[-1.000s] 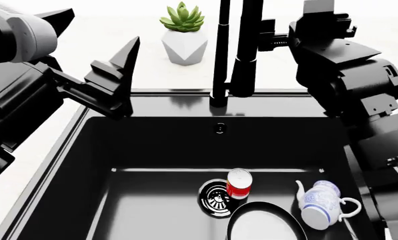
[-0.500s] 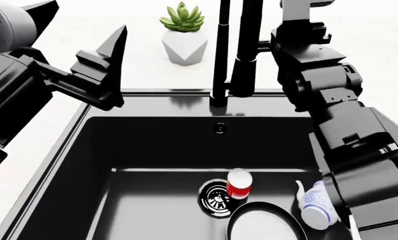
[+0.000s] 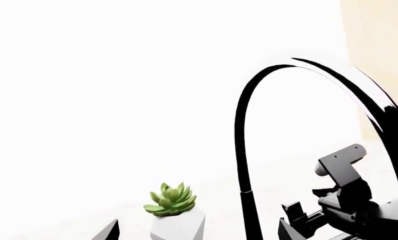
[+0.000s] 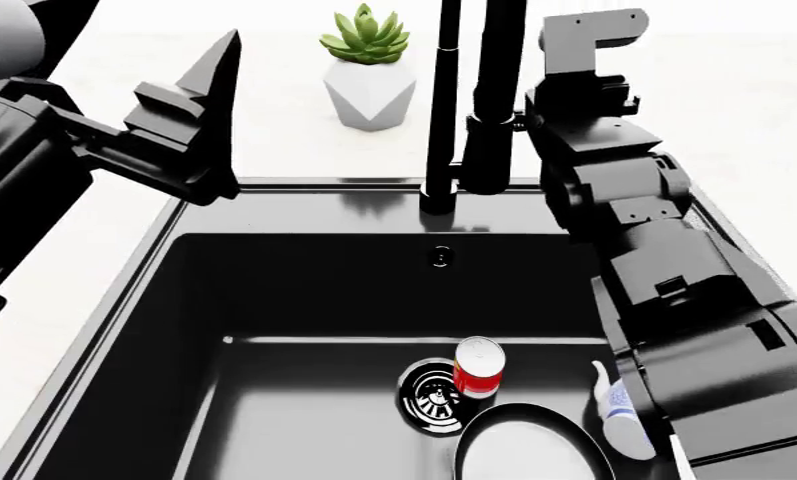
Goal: Pick the teapot and pot and place them in the sink. Then turn on the water.
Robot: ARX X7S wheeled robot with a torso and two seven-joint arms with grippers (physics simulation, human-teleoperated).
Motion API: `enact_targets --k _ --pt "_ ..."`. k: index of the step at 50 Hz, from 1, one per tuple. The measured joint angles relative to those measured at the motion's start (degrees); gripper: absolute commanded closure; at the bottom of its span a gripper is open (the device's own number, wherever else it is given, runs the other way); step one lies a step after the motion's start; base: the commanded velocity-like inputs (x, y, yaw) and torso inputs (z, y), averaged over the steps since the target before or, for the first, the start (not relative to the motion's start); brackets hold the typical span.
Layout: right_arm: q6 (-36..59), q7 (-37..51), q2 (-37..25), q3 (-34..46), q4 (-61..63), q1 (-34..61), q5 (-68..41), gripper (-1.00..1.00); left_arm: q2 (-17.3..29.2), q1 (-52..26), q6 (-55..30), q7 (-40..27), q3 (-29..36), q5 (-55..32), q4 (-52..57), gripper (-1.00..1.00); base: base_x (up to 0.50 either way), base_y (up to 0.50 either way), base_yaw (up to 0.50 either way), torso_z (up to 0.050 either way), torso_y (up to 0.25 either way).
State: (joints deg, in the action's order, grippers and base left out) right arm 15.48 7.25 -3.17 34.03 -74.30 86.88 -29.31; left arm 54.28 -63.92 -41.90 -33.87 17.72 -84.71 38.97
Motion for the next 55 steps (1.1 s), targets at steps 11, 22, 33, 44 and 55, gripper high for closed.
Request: enact_targets --k 11,22,33,44,55 --pt "0.2 -0.8 0.9 -4.9 -0.4 -1.5 5.2 -1.00 0.0 0.3 0.4 0.3 -0.2 0.4 0.0 -1.00 0.00 0.00 0.00 0.000 0.000" --pt "0.6 -1.7 1.5 -10.3 -0.6 -2.6 10.9 -1.00 0.2 0.9 0.8 0.6 -0.3 0.7 0.0 -1.00 0.00 0.00 0.00 0.000 0.000" --pt "0.4 -2.4 1.9 -15.1 -0.6 -2.3 15.5 -1.00 0.2 1.3 1.2 0.6 -0.6 0.9 -0.2 -1.00 0.00 0.00 0.00 0.000 0.000" --pt "0.0 -3.0 2.1 -18.3 -0.6 -1.4 18.6 -1.00 0.2 1.1 1.2 0.6 -0.7 0.7 -0.3 -1.00 0.00 0.00 0.00 0.000 0.000" --pt "-0.1 -3.4 2.3 -20.2 -0.6 -0.7 20.6 -1.00 0.3 1.1 1.4 0.5 -0.9 0.5 -0.2 -1.00 0.00 0.00 0.00 0.000 0.000"
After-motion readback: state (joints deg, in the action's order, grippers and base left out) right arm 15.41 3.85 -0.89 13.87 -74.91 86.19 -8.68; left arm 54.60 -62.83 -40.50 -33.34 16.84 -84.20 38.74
